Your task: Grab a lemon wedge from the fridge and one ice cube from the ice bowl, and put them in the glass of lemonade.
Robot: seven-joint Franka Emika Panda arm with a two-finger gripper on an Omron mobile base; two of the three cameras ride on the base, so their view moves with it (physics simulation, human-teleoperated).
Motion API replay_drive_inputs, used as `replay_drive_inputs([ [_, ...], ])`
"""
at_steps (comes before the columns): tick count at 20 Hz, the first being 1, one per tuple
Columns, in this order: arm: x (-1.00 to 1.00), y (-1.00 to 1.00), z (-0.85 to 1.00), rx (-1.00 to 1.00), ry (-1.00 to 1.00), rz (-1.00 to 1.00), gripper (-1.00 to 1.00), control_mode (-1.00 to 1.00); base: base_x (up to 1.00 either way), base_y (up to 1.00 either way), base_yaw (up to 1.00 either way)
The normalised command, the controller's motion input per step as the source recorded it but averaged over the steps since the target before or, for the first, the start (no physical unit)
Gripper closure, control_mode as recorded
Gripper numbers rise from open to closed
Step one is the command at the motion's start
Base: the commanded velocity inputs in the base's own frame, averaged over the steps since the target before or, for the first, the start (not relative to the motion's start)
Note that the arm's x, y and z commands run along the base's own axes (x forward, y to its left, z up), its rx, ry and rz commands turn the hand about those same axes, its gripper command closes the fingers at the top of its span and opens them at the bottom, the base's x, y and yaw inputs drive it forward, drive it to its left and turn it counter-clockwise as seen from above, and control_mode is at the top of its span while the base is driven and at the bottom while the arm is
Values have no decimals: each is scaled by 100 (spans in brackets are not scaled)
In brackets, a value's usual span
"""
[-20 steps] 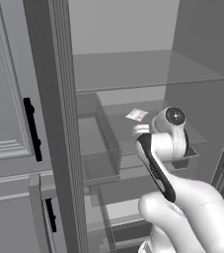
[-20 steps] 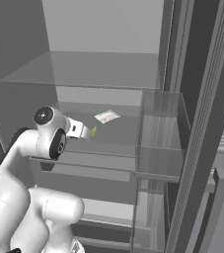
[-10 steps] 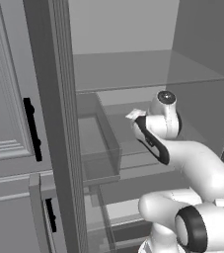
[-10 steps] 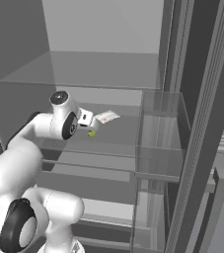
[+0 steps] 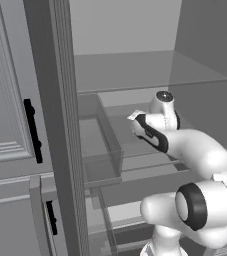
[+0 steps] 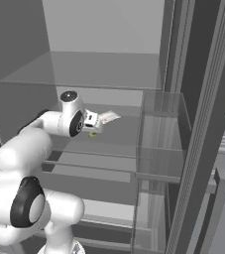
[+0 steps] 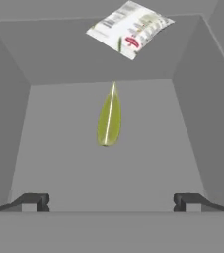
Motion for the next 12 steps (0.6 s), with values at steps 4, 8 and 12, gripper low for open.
replay_drive_inputs([
  [4,36,0,-21,0,0,6,-100,-100,0,0,0],
  [8,24,0,-18,0,0,5,-100,-100,0,0,0],
  [12,49,0,-2,0,0,1,-100,-100,0,0,0],
])
